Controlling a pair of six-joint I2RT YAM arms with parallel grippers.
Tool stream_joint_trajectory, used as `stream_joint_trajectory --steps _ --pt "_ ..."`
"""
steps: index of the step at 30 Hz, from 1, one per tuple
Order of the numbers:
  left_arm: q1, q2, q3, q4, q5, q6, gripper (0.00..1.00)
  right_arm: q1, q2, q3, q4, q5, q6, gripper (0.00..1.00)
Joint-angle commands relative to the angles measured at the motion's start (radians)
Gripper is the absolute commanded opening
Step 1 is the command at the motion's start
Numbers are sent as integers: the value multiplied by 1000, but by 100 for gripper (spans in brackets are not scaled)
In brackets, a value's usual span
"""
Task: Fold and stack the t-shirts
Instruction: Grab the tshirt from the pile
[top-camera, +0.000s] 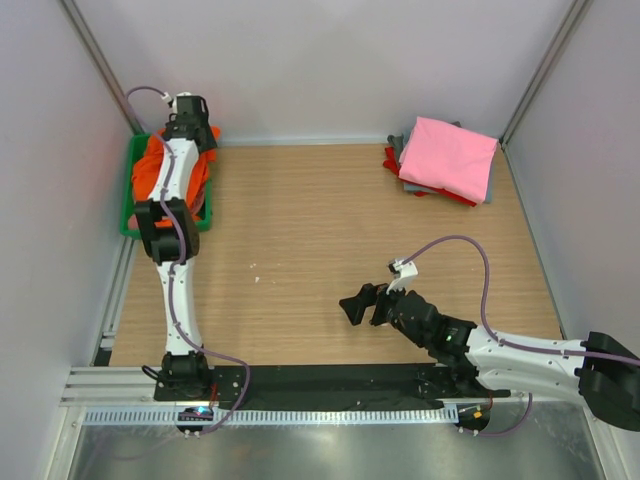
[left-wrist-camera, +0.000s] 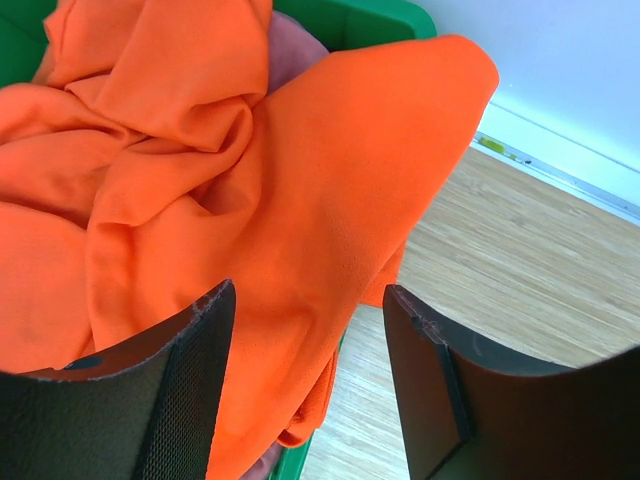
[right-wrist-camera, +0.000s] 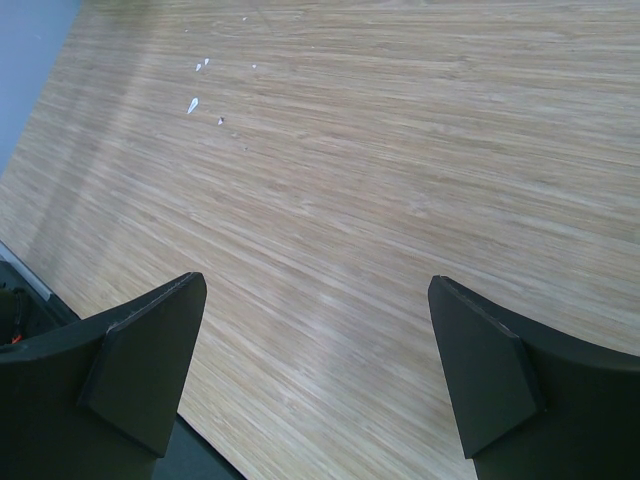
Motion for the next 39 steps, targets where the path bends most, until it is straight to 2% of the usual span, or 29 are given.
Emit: stream_joint_trajectory --steps 1,11,14,17,20,21,26,34,37,39 --pt "3 12 -2 18 17 -3 62 -9 -1 -4 54 8 19 100" --pt "5 44 -4 18 14 -5 61 -10 1 -4 57 7 19 100" --pt "5 47 -1 24 11 -4 56 -10 1 -4 56 4 20 100" --pt "5 52 8 30 -3 -5 44 -10 1 -6 56 4 20 100" --pt "5 61 34 21 -14 -4 18 -12 -1 -6 56 5 19 100" --pt "3 60 44 16 -21 -5 0 -12 -1 -6 59 4 19 100" --pt "-26 -47 88 7 -28 8 0 -19 -11 -19 69 7 25 100" --pt "-245 -416 105 -4 -63 123 0 -21 -76 -52 71 21 40 100" --pt "-343 -546 79 -103 -61 147 0 -21 -90 -55 63 21 42 100" --pt "-407 -641 1 -197 -55 146 0 -21 -109 -58 51 22 46 100"
